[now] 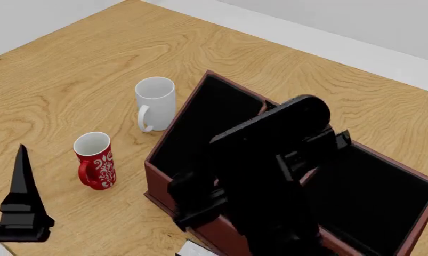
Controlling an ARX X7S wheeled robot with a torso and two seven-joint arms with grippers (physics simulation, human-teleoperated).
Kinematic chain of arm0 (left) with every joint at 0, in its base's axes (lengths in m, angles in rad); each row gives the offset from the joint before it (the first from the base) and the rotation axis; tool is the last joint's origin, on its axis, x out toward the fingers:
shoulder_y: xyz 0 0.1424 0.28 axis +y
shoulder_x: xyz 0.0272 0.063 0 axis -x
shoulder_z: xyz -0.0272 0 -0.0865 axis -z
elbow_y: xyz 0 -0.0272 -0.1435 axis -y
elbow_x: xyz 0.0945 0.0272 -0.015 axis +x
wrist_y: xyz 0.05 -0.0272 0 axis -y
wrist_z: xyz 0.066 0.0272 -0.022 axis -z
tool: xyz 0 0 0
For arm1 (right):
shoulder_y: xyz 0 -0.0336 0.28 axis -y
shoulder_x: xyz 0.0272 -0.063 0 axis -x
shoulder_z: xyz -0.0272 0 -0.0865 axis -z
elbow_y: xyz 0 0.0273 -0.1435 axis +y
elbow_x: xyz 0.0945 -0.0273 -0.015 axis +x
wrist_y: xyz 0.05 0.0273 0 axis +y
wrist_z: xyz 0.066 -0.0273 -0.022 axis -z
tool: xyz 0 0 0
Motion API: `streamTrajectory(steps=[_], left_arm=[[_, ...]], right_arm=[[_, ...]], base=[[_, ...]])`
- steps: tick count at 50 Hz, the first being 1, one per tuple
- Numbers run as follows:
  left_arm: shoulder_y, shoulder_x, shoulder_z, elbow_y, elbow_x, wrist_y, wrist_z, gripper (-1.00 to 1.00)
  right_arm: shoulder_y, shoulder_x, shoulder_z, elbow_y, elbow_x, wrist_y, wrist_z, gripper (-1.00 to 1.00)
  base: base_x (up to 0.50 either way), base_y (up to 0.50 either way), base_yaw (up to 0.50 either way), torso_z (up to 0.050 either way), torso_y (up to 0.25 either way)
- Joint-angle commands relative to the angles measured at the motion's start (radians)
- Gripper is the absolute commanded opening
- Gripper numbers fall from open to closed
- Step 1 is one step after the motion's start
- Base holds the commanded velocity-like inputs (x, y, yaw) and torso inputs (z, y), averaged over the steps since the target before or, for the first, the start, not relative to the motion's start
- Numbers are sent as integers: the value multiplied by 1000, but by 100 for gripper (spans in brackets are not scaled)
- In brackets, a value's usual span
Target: Pick up the book and place it in the right compartment of the caddy.
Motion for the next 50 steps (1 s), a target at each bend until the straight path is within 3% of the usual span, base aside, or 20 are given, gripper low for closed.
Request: streamTrajectory(steps=[1,7,11,26,37,50], left_arm=[[-1,-8,-21,14,-22,-7,-7,100],[-3,-11,-22,16,-27,-8,-9,100],[0,-14,-21,22,-28,-6,-9,100],[1,-20,-20,31,-35,-8,-15,100],[6,-23,-11,36,-33,-7,-17,100],[7,-25,-1,26,-29,4,-18,100]], right_arm=[[222,-22,24,136,151,266,-143,100],[284,83,31,260,676,266,198,100],[310,121,10,364,926,264,341,100],[343,168,-75,423,1152,249,489,100],[310,192,-130,457,1210,230,531,100],[295,200,-279,522,1076,146,402,100]], base=[[0,0,0,0,0],[0,0,0,0,0],[0,0,0,0,0],[0,0,0,0,0],[0,0,0,0,0],[0,0,0,0,0]])
